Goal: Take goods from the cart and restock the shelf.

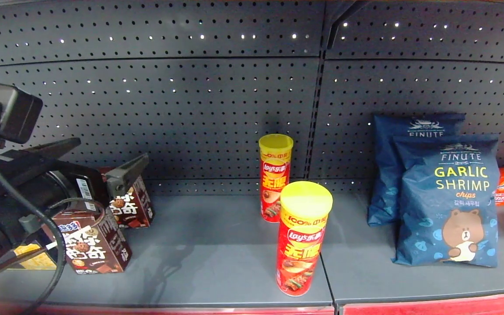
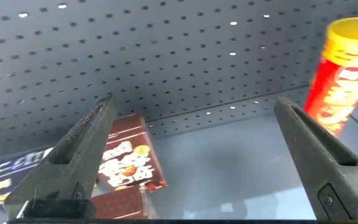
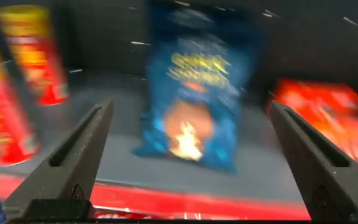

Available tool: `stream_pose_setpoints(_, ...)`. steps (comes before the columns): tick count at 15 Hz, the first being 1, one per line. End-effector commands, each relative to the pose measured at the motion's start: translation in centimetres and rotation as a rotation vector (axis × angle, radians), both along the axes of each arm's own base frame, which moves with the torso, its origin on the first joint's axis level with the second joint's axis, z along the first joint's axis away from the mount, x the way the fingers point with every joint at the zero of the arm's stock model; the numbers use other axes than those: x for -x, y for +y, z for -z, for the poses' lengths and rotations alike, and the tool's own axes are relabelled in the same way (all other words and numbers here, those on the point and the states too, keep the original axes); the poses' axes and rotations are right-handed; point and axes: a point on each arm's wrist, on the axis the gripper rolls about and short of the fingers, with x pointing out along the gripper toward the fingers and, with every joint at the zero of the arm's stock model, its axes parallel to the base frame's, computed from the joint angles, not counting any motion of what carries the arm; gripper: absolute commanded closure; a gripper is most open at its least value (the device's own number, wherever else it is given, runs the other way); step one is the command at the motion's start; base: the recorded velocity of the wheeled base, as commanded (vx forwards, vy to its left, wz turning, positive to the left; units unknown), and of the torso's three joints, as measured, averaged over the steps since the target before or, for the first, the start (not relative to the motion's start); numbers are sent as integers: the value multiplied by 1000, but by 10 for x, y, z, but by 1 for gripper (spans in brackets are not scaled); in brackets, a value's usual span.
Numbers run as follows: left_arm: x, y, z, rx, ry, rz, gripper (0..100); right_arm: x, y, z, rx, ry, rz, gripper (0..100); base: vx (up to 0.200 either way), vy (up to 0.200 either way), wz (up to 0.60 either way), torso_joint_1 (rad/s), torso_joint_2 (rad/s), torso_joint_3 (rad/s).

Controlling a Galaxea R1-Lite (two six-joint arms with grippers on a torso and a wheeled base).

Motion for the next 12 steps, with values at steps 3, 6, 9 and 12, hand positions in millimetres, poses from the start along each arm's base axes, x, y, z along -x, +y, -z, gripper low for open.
stream_pose_setpoints(3, -2, -8, 13, -26, 49, 50, 0, -73, 17, -33, 52, 188, -220, 0, 0, 0, 0, 0, 0, 0)
stream_pose_setpoints(6, -7, -14, 23, -47, 88, 68, 0, -107, 34, -23, 72, 293, -270, 0, 0, 0, 0, 0, 0, 0)
stream_pose_setpoints(9, -6, -19, 32, -63, 122, 91, 0, -126, 63, -10, 43, 403, -299, 0, 0, 0, 0, 0, 0, 0)
stream_pose_setpoints(12, -12, -22, 43, -77, 166, 94, 0, -145, 100, 5, -37, 466, -314, 0, 0, 0, 0, 0, 0, 0)
